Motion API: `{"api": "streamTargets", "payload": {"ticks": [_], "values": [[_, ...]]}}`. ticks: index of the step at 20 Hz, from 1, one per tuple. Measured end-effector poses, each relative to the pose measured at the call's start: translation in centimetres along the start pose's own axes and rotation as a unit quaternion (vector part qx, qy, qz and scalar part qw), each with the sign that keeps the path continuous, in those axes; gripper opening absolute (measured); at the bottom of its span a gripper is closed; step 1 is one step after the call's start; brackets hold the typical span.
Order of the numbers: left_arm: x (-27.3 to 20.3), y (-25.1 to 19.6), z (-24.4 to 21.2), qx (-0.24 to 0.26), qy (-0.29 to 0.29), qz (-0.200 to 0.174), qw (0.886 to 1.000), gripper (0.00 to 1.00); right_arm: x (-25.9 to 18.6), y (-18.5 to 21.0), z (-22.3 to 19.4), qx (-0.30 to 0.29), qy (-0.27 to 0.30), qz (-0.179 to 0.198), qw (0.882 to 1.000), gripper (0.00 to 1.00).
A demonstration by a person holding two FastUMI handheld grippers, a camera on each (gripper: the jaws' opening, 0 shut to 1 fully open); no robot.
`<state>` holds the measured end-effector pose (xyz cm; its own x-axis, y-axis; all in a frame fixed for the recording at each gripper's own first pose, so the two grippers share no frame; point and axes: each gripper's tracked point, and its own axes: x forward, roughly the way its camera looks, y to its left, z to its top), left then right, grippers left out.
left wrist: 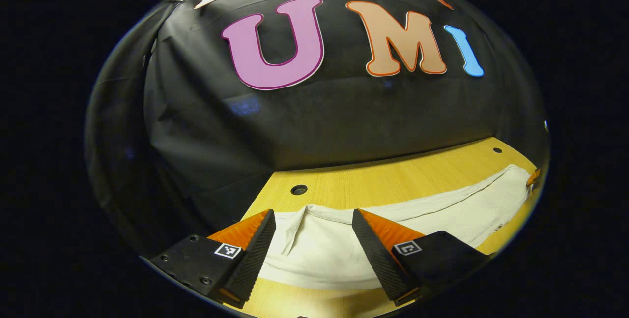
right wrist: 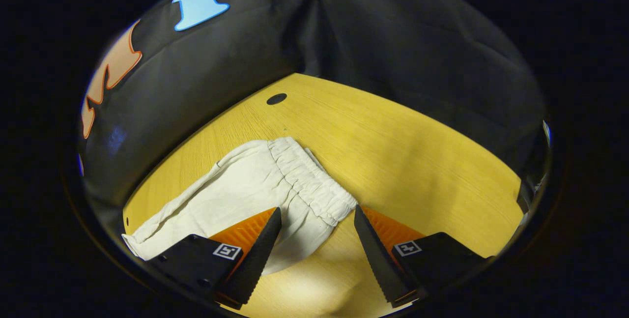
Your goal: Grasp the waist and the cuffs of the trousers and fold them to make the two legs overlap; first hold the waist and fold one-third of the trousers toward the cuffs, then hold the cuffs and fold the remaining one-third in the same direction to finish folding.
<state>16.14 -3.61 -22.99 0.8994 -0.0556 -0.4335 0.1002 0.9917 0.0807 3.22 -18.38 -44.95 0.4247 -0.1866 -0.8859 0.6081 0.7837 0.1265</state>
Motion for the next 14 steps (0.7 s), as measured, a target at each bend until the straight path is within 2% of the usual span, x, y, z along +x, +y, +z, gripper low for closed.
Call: {"api": "streamTargets", "payload": {"ticks": [1, 2, 3, 4, 5, 6, 7, 9, 10, 11, 14], "values": [[-0.2, 0.0, -0.1, -0.001, 0.000, 0.003, 1.000, 0.96, 0.3, 0.0, 0.3, 0.005, -0.004, 0.001, 1.000, 0.94], [-0.5, 0.0, -0.1, -0.001, -0.001, 0.005, 1.000, 0.96, 0.1, -0.3, 0.1, 0.006, 0.003, -0.002, 1.000, 0.91], [-0.7, 0.0, -0.2, -0.001, 0.000, 0.007, 1.000, 0.96, 0.3, -0.8, 0.4, 0.002, -0.001, -0.007, 1.000, 0.77], [-0.9, -0.1, -0.3, -0.001, 0.001, 0.010, 1.000, 0.96, 0.5, -1.2, 0.1, -0.003, 0.007, -0.009, 1.000, 0.74], [-1.0, -0.2, -0.5, -0.001, 0.003, 0.011, 1.000, 0.96, 0.7, -0.9, 0.1, -0.005, 0.009, 0.003, 1.000, 0.55], [-1.2, -0.3, -0.5, -0.001, 0.004, 0.013, 1.000, 0.96, 0.7, -0.9, -0.2, -0.001, 0.024, 0.010, 1.000, 0.43], [-1.4, -0.5, -0.6, -0.001, 0.005, 0.014, 1.000, 0.96, 0.7, -0.9, 0.2, 0.003, 0.017, 0.014, 1.000, 0.19], [-1.8, -0.9, -0.7, -0.003, 0.007, 0.016, 1.000, 0.96, 0.7, -1.6, 0.5, 0.001, 0.027, 0.019, 0.999, 0.16], [-2.0, -1.2, -0.7, -0.006, 0.007, 0.017, 1.000, 0.96, 0.7, -1.8, 0.9, -0.004, 0.026, 0.020, 0.999, 0.21], [-2.3, -1.4, -0.7, -0.009, 0.007, 0.018, 1.000, 0.96, 0.6, -2.2, 1.3, -0.010, 0.025, 0.018, 0.999, 0.16], [-2.9, -2.0, -0.8, -0.017, 0.007, 0.021, 1.000, 0.96, 0.1, -3.6, 3.1, -0.023, 0.020, 0.013, 0.999, 0.16]]}}
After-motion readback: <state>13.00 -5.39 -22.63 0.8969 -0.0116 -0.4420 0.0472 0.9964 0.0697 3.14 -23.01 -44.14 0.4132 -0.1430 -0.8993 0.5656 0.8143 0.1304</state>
